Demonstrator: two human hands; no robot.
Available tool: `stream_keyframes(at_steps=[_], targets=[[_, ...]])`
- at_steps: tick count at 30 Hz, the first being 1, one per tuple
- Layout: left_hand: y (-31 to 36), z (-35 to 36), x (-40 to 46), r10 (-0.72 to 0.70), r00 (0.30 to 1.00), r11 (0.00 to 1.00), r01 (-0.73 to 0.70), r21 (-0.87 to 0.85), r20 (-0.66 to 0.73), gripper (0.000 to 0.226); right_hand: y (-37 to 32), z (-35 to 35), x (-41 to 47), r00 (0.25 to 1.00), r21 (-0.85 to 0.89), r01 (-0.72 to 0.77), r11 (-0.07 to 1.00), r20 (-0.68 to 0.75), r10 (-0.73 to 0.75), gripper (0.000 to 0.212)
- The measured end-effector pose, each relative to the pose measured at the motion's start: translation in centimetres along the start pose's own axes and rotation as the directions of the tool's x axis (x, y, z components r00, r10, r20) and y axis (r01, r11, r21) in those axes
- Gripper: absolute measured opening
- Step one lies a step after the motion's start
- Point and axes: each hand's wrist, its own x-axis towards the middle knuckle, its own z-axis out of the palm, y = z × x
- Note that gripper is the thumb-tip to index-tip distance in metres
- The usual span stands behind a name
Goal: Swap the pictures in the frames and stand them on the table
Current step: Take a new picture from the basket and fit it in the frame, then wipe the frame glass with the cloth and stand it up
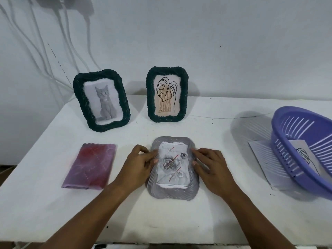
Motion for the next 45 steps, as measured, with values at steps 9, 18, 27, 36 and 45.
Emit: stream_keyframes(at_steps=[9,18,27,36,45], targets=[[-0.5,-1.0,-0.7,-0.012,1.000,1.000,0.012,-0.021,-0.008,0.028,-0.2,-0.1,0.2,0.999,-0.009,0.029,1.000,-0.019,-0.029,0.044],[-3.7,-5.3,-3.0,-0.224,0.927,0.633,0.374,0.678,-0.302,0.039,-0.2,-0.2,0.3,1.000,-0.003,-0.002,1.000,-0.007,0.002,0.047],[-4.0,-4.2,-4.1,-0.303,0.908,0.621,0.419,0.663,-0.290,0.036,-0.5,-0.1,0.1,1.000,-0.033,-0.008,0.999,0.018,0.009,0.048],[-5.5,-5.0,-3.7,-0.321,0.923,0.586,0.369,0.721,-0.212,0.028,-1.6,-0.8,0.1,0.998,0.009,-0.063,0.998,0.020,0.063,0.033],[-0.4,-10.5,-2.6,-0.503,0.844,0.857,0.459,-0.234,-0.185,0.018,-9.1,-2.2,0.2,0.966,0.393,-0.243,0.887,0.020,0.256,0.029]])
